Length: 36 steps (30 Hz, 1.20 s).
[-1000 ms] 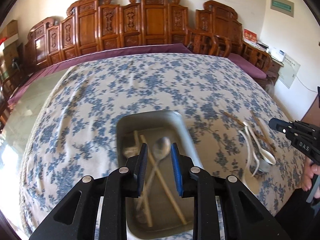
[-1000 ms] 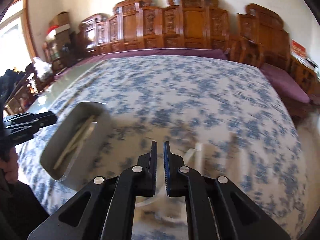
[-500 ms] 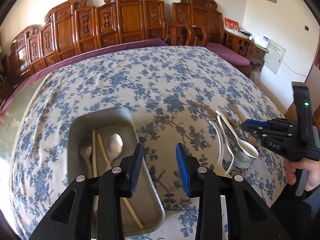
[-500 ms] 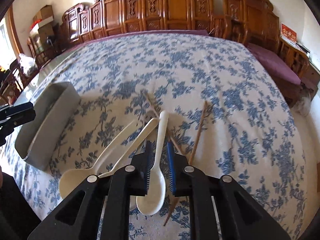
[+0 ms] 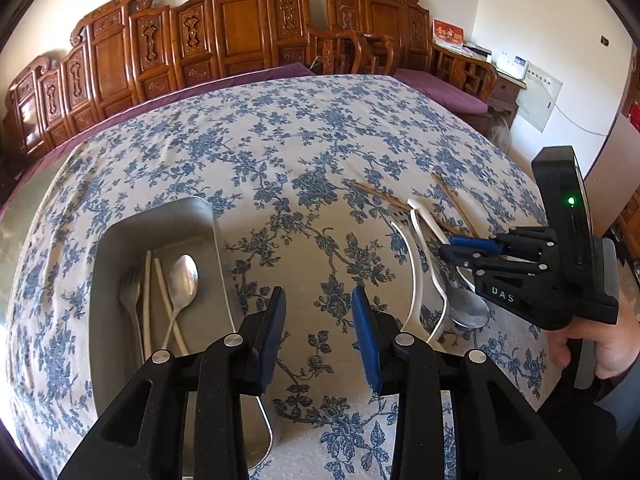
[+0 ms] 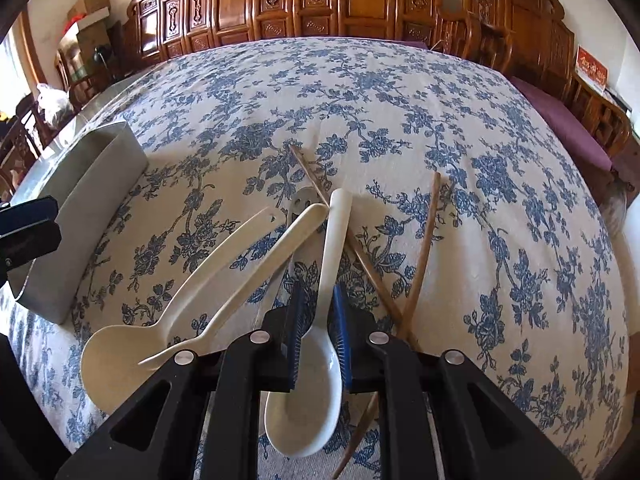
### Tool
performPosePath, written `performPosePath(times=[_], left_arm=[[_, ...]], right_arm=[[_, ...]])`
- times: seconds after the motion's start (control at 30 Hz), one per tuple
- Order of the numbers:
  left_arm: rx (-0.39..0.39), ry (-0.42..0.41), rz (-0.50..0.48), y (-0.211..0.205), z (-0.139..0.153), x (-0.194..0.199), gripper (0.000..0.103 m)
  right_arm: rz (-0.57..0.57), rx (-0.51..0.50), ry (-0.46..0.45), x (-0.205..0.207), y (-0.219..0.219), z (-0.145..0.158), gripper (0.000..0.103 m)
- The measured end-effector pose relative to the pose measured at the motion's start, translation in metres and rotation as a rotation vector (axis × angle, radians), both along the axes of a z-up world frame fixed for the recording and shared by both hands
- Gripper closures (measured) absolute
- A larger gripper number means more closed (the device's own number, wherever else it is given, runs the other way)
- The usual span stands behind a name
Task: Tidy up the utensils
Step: 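Move the left gripper to a steel spoon while the right grasps a white plastic spoon, then grasp the steel spoon with the left gripper and lift it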
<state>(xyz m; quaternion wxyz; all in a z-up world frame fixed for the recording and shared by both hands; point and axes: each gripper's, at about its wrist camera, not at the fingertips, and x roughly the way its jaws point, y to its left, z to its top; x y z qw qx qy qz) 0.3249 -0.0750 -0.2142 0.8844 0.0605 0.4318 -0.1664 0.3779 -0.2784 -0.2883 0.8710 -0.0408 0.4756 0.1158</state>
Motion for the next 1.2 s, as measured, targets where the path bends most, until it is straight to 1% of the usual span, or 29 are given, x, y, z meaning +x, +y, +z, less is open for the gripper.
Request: performPosePath(times=[0.03,0.07,0.1,0.17,0.47,0.67,0.8,0.93,1.1,1.2], left_arm=[[-0.002,0.001,-0.001,-0.001,-0.001,0.000,0.071],[-0.004,0.003,-0.002,-0.001,-0.002,0.000,0.071],[-0.005,0.005,-0.002,-0.002,-0.002,0.000,0.071],[-0.010,0.009,-0.005,-0.002,-0.003,0.000,0.071],[-0.023,0.037,-0.036,-0.019,-0.012,0.001,0.071],[-0.037,0.065,-0.075,-0.037,-0.022,0.003,0.071],[-0.049,0.100,-0.091,-0.045,-0.031,0.005,0.071],[-0.060,0.115,-0.098,-0.051,-0.035,0.009,0.071],[-0.103,0.145,-0.114,-0.055,-0.038,0.015,0.078],[-0.108,0.157,-0.121,-0.058,-0.043,0.018,0.084]], right_arm=[[-0.001,-0.003,-0.002,0.000,0.001,0.000,0.086],[-0.004,-0.007,-0.002,0.001,0.000,0.000,0.092],[-0.006,-0.011,-0.001,0.001,-0.001,0.000,0.093],[-0.015,0.030,0.010,0.002,-0.006,0.000,0.095],[-0.048,0.088,-0.037,-0.002,-0.021,0.013,0.095],[-0.046,0.094,-0.049,-0.003,-0.021,0.015,0.095],[-0.047,0.099,-0.050,-0.003,-0.022,0.016,0.095],[-0.047,0.103,-0.051,-0.004,-0.022,0.017,0.095],[-0.043,0.098,-0.051,-0.005,-0.021,0.017,0.095],[-0.045,0.100,-0.052,-0.006,-0.021,0.018,0.095]])
